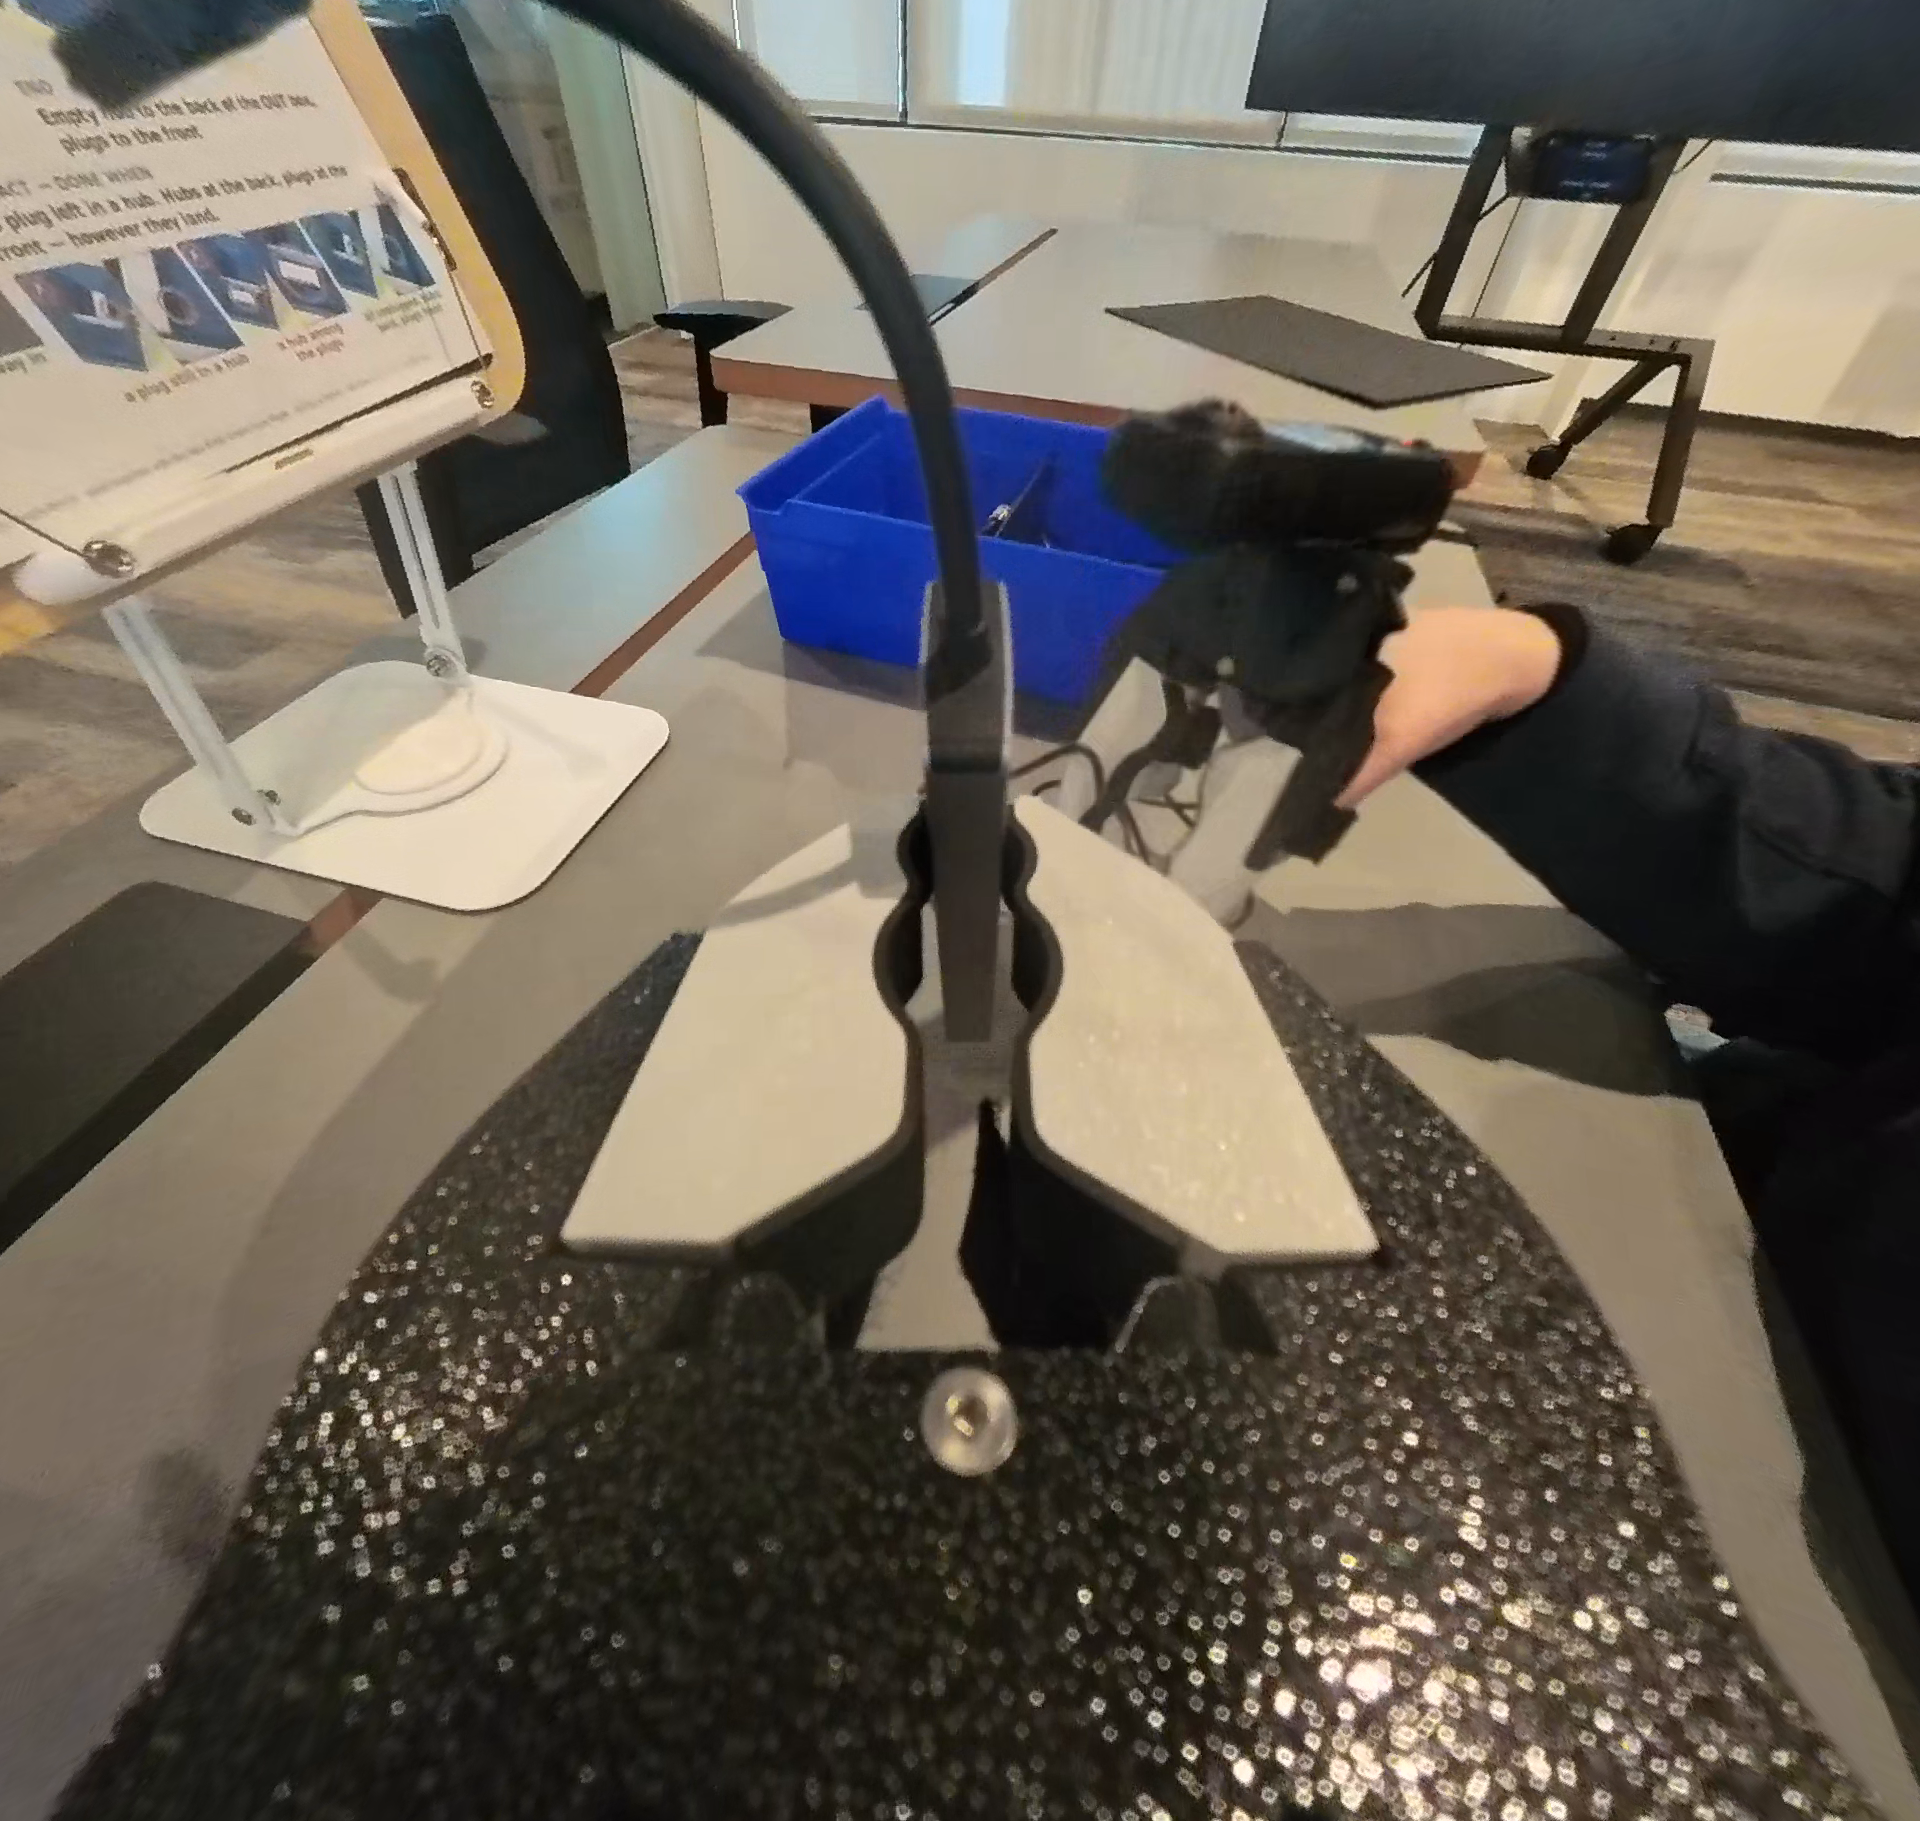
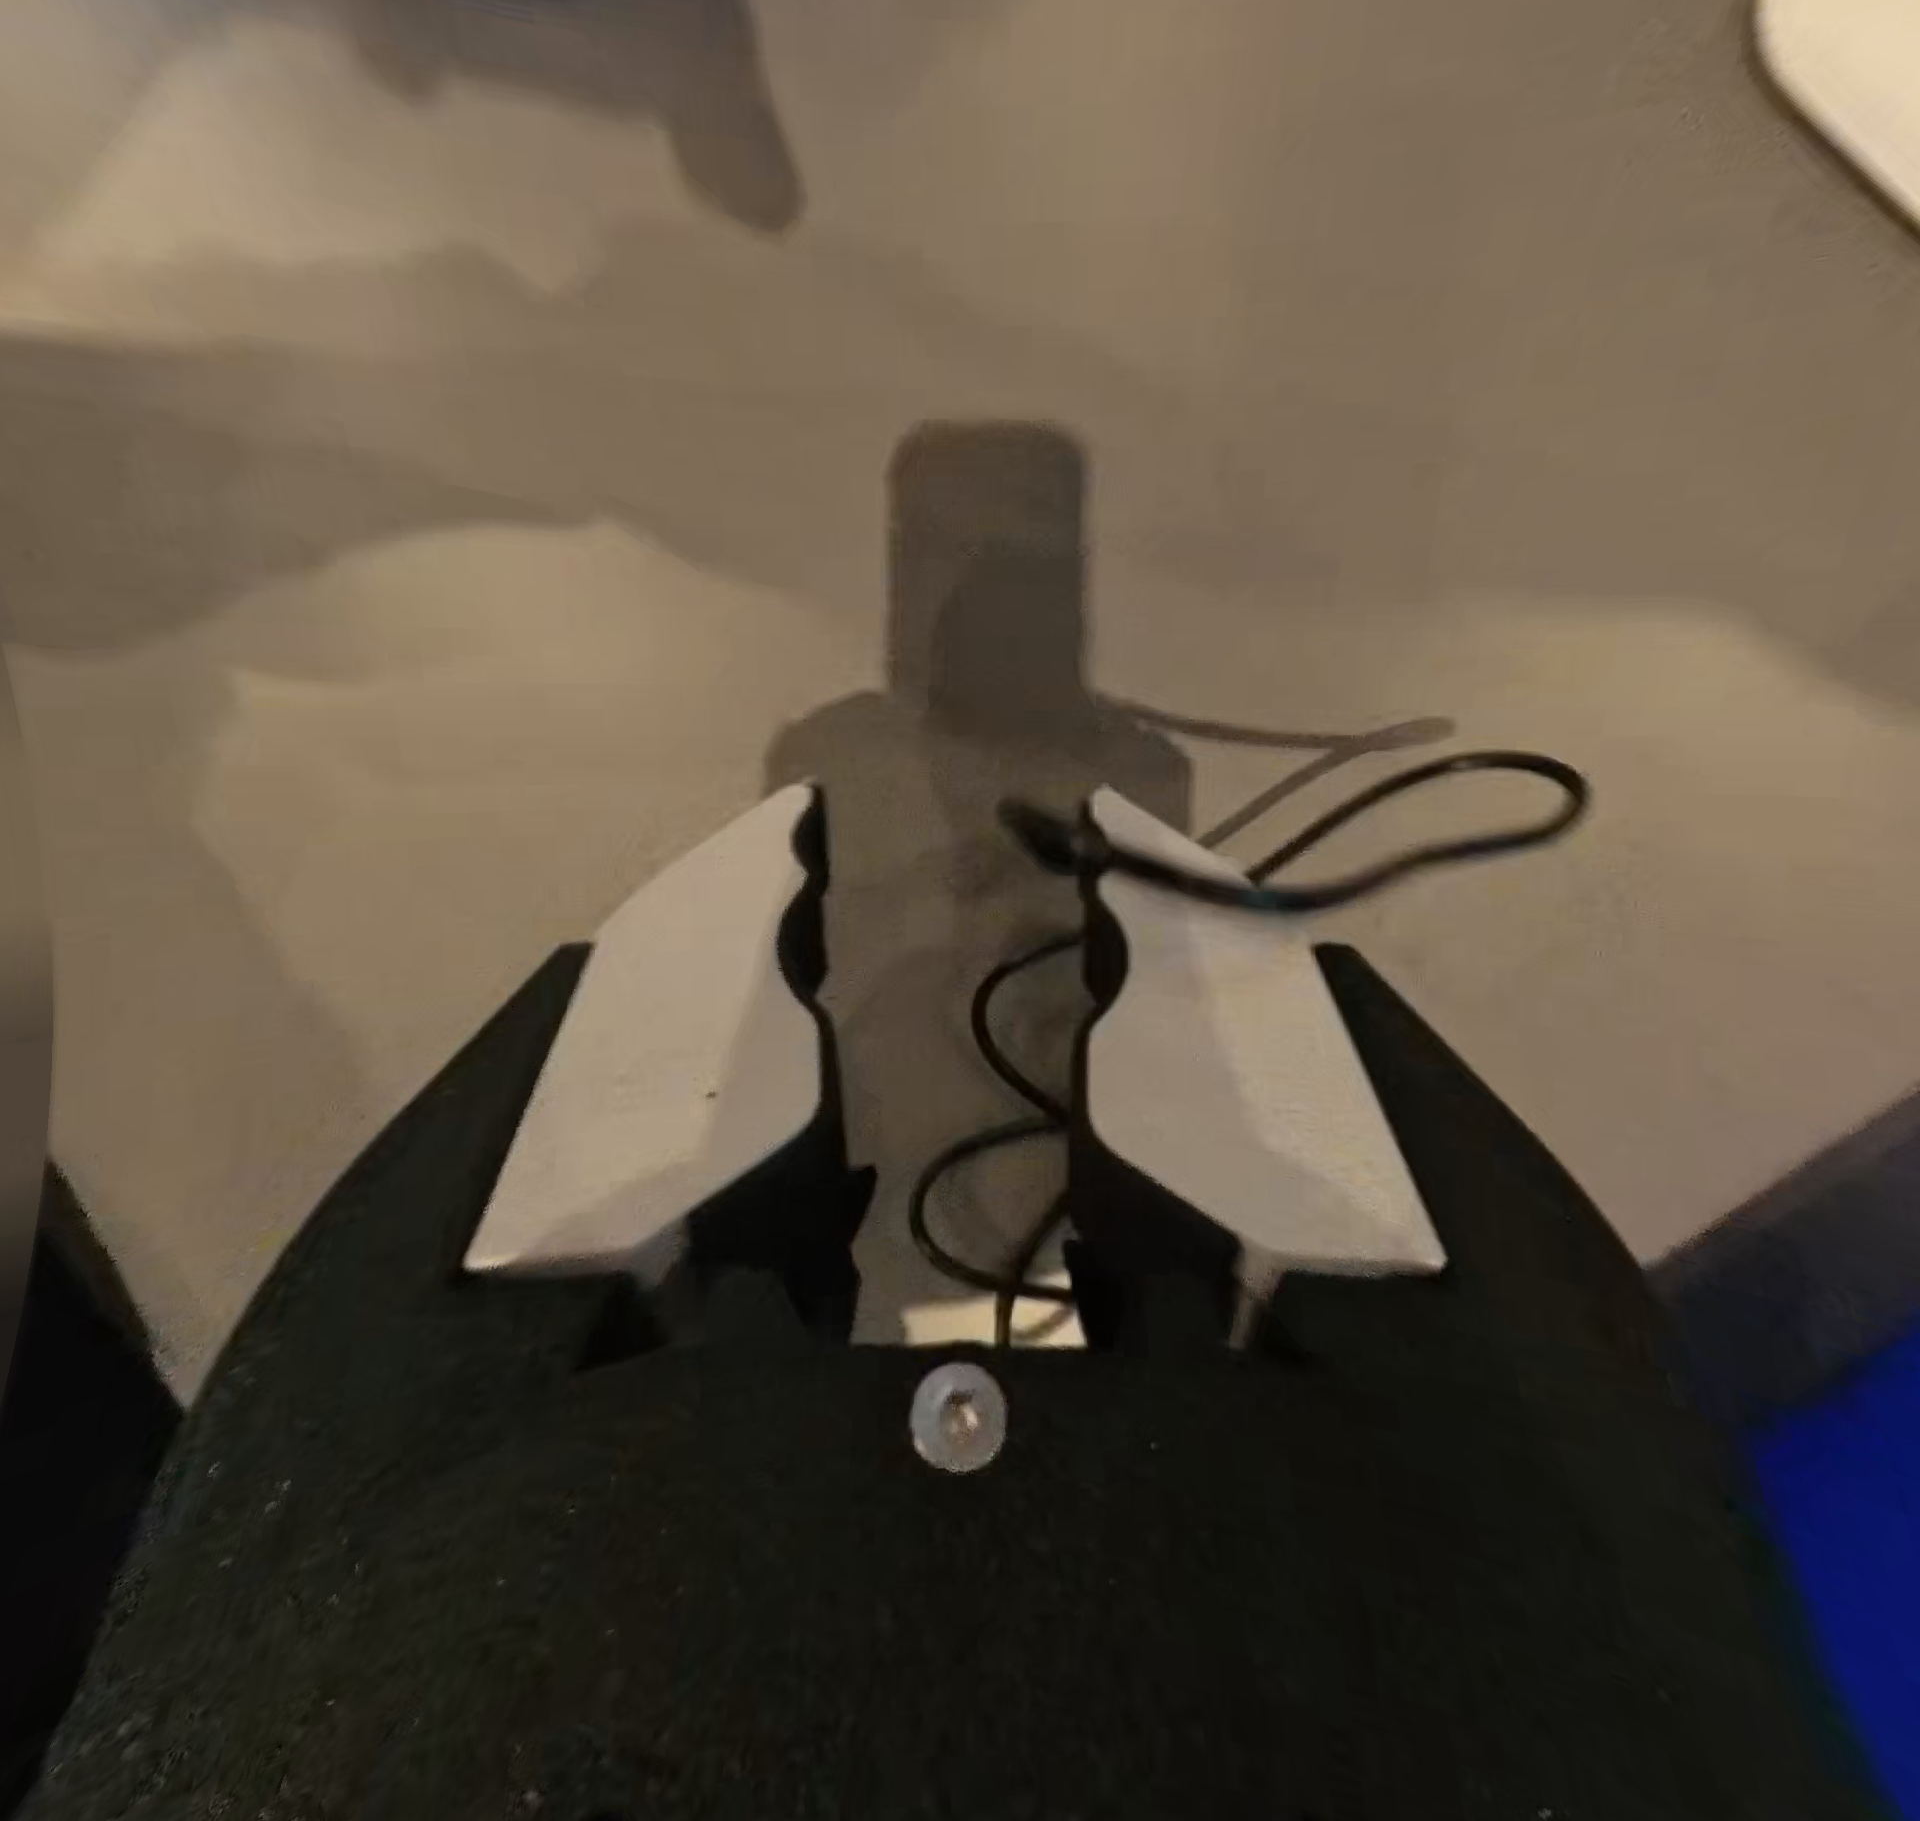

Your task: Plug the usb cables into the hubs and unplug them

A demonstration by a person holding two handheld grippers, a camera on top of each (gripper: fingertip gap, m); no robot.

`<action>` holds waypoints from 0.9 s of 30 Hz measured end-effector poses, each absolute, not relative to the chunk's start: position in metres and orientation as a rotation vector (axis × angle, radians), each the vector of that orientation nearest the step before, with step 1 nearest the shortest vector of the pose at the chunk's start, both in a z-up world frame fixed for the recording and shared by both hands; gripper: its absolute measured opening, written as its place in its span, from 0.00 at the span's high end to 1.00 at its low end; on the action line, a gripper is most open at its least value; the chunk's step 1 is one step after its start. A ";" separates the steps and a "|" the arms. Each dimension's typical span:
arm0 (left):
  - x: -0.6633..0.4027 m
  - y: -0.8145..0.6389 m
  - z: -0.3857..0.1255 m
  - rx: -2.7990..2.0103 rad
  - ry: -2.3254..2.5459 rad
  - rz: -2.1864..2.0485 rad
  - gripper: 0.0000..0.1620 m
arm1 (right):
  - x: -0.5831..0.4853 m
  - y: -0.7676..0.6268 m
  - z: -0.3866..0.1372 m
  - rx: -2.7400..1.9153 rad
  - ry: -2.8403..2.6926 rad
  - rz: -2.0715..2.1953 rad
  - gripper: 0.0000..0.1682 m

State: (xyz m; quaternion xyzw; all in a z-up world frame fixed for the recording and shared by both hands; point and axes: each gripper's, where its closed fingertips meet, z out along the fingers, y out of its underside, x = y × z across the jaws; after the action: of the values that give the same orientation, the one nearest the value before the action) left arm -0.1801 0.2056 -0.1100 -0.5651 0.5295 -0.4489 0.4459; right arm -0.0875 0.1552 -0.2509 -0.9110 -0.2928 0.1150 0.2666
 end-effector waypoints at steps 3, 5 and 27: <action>-0.183 0.207 -0.109 -1.398 1.308 -1.107 0.93 | -0.086 0.130 -0.262 -2.539 -0.959 0.210 0.62; -0.186 0.208 -0.107 -1.395 1.300 -1.105 0.93 | -0.088 0.109 -0.259 -2.554 -1.044 0.219 0.61; -0.176 0.201 -0.122 -1.426 1.365 -1.181 0.93 | 0.013 0.091 -0.287 -1.964 -2.156 -0.631 0.15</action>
State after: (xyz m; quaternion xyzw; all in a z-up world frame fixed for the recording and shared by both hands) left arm -0.1758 0.2012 -0.1221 -0.5660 0.5416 -0.4685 0.4085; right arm 0.0126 0.0908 -0.2869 -0.6561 -0.7204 -0.2107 0.0787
